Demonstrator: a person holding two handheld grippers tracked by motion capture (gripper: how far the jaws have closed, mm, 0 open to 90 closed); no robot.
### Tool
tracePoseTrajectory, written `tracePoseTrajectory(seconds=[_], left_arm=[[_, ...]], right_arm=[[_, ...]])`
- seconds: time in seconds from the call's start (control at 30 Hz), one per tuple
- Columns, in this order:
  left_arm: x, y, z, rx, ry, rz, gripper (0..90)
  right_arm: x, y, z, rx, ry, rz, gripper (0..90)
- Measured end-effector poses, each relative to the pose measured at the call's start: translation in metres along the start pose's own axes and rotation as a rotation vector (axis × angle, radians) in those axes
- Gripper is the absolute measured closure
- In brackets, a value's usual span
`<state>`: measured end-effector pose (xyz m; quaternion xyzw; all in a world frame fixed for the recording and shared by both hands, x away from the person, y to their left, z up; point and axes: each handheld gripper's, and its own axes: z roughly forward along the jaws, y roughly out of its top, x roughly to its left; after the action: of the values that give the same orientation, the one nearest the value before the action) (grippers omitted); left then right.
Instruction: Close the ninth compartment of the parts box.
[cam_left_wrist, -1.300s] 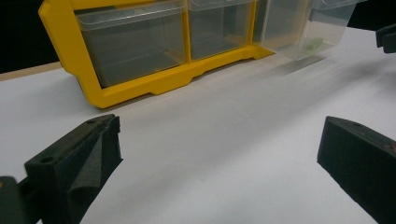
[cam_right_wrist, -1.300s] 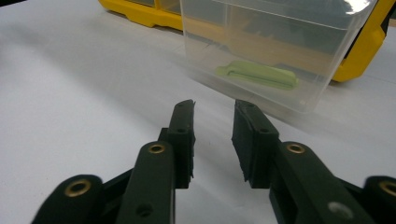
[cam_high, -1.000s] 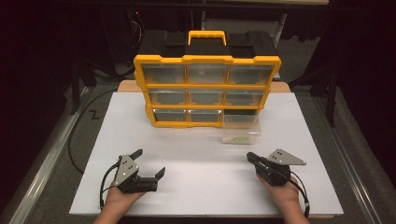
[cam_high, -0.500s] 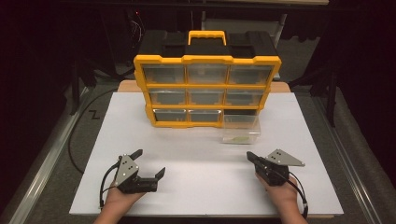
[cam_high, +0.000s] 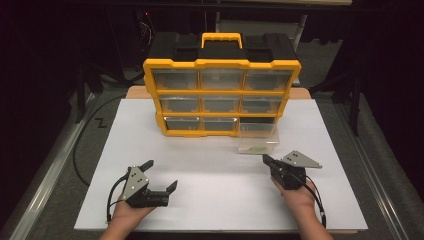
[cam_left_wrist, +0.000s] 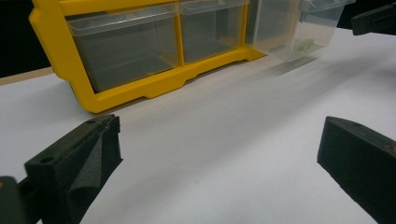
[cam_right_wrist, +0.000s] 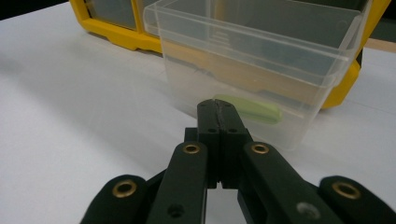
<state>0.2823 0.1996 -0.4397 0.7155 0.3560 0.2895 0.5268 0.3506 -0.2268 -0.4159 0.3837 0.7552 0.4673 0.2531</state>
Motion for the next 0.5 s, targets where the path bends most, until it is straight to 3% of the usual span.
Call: tracePoseTrajectory(seconds=[0.5], left_arm=[[0.0,0.0,-0.001,-0.006,0.001,-0.002,0.4]], right_arm=[[-0.002,0.01,0.02,0.0,-0.017,0.018,90.0]])
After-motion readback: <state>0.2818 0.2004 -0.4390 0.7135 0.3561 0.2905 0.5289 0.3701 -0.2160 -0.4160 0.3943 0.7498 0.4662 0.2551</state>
